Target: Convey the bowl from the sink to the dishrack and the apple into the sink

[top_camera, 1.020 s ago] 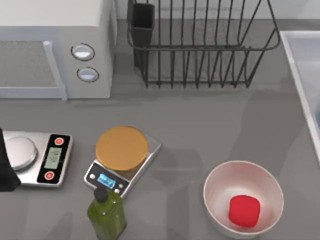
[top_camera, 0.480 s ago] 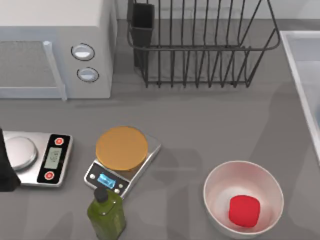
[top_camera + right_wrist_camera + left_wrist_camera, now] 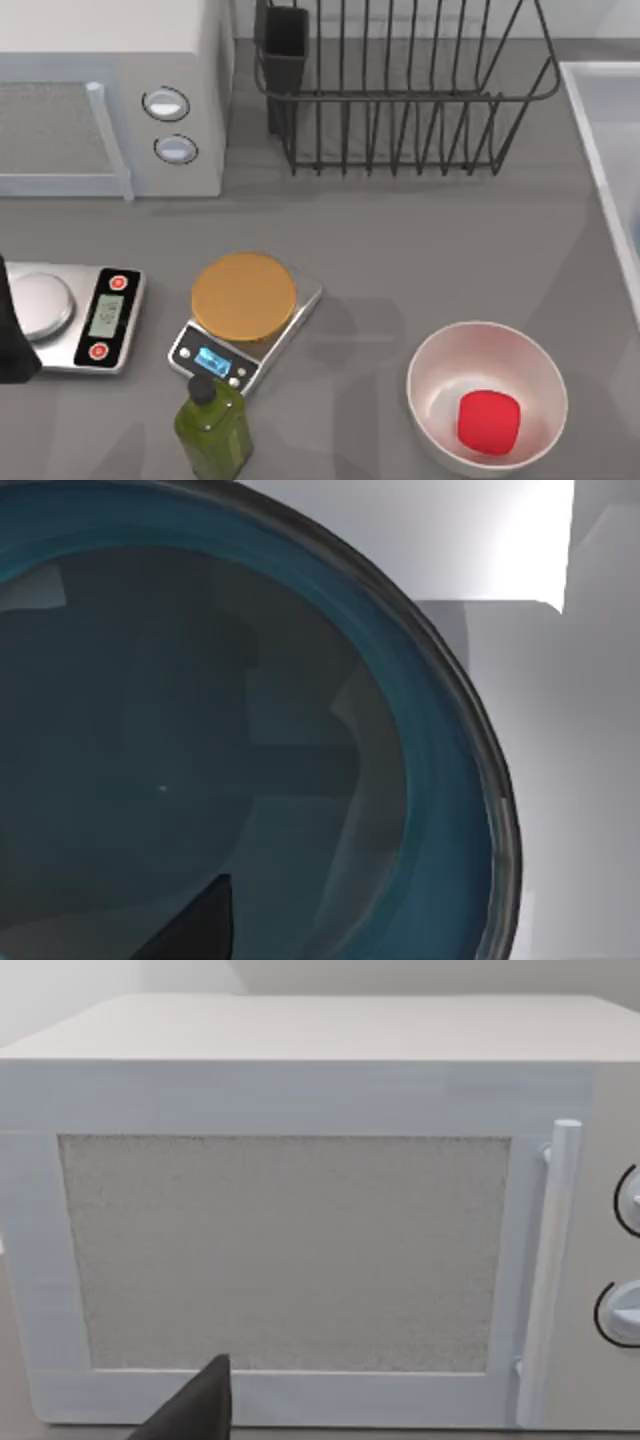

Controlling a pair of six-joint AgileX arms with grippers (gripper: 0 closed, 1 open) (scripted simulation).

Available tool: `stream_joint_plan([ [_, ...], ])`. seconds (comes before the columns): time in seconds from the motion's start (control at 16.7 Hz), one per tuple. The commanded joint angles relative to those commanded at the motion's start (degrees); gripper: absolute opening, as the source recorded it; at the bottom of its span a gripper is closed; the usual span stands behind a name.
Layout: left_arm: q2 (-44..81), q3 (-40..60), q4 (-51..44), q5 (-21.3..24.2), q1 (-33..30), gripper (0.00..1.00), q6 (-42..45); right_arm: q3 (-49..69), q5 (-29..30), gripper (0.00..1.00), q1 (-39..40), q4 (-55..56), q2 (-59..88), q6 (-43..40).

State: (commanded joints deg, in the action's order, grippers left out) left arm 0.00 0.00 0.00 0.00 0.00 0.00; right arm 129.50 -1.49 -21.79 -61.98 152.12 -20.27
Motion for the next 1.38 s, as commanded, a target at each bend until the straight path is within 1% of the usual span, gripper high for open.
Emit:
stream_joint_plan([
  [0.18,0.0,0.0,0.0,0.0,0.0,1.0,0.0,-2.43,0.04,1.0,0.07,5.04,2.47,0.08],
  [0.48,0.0,0.0,0.0,0.0,0.0,1.0,0.0,-2.83,0.05,1.0,0.1,5.81,2.99,0.12],
  [1.26,0.0,0.0,0.0,0.0,0.0,1.0,0.0,-2.83,0.05,0.02,0.1,5.81,2.99,0.12],
  [1.32,0.0,0.0,0.0,0.0,0.0,1.0,0.0,-2.83,0.05,0.0,0.1,5.81,2.99,0.12],
  [1.38,0.0,0.0,0.0,0.0,0.0,1.0,0.0,-2.83,0.05,0.0,0.1,5.81,2.99,0.12],
])
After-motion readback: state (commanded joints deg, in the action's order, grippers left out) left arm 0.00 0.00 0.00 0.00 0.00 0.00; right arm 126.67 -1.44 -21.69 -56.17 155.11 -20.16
